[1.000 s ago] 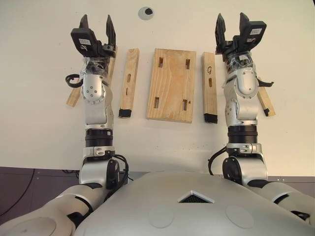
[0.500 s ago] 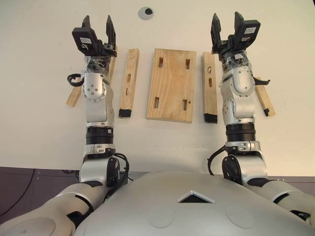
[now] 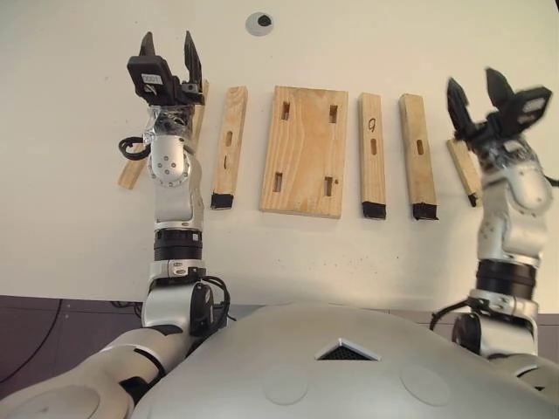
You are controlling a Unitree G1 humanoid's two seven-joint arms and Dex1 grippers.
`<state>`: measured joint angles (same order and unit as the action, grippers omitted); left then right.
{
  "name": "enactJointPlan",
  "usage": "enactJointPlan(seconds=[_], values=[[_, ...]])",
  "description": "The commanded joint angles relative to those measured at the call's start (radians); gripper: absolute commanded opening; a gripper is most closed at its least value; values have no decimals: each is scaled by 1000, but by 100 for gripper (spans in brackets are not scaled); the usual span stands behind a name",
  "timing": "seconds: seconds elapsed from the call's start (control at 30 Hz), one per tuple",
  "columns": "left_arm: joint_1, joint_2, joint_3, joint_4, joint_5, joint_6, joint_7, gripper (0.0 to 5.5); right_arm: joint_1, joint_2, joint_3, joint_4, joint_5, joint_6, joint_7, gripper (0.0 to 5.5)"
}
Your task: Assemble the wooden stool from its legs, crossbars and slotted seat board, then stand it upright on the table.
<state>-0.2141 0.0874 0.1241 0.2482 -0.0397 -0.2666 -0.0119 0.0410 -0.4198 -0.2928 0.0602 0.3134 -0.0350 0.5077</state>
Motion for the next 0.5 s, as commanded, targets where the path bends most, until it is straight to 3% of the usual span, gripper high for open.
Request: enactJointPlan(seconds=[0.03, 0.23, 0.5], values=[[45, -7, 1, -38, 15, -5, 23, 294, 143, -86, -101, 105, 39, -38, 116, 313], [71, -25, -9, -55, 24, -5, 42, 294, 209, -136, -87, 200, 26, -50, 249, 313], [85, -33, -13, -66, 26, -2, 48, 294, 242, -139, -84, 254, 4, -41, 281, 313]])
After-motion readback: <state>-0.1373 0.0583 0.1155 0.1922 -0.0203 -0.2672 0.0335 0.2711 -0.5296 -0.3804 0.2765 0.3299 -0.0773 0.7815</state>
